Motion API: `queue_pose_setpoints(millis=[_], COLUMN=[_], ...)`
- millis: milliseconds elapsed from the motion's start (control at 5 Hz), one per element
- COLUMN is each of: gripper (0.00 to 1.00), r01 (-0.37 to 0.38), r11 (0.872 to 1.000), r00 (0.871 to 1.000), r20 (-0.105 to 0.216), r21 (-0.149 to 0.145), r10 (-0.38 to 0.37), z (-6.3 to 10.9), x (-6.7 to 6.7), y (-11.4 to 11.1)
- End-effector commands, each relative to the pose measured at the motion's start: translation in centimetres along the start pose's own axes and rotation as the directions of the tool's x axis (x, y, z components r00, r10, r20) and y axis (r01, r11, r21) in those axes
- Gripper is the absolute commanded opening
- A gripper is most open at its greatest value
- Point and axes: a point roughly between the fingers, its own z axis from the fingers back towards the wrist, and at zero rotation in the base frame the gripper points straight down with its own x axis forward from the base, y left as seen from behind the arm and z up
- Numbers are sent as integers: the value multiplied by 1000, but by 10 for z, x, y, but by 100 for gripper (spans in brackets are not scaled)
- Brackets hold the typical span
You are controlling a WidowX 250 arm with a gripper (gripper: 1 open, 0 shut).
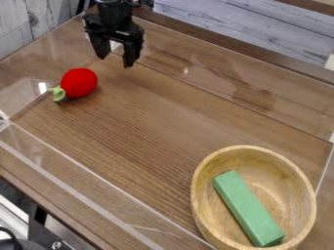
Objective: Put the green block in the brown bowl
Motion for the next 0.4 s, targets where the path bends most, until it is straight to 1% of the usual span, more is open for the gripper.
queue_pose_setpoints(millis=[0,200], gripper=[100,100], r01=[-19,-38], r11=[999,999], r00=[998,997], r20=[66,69], r21=[30,31], r10=[17,36], z=[28,37], x=[6,0], y=[6,4])
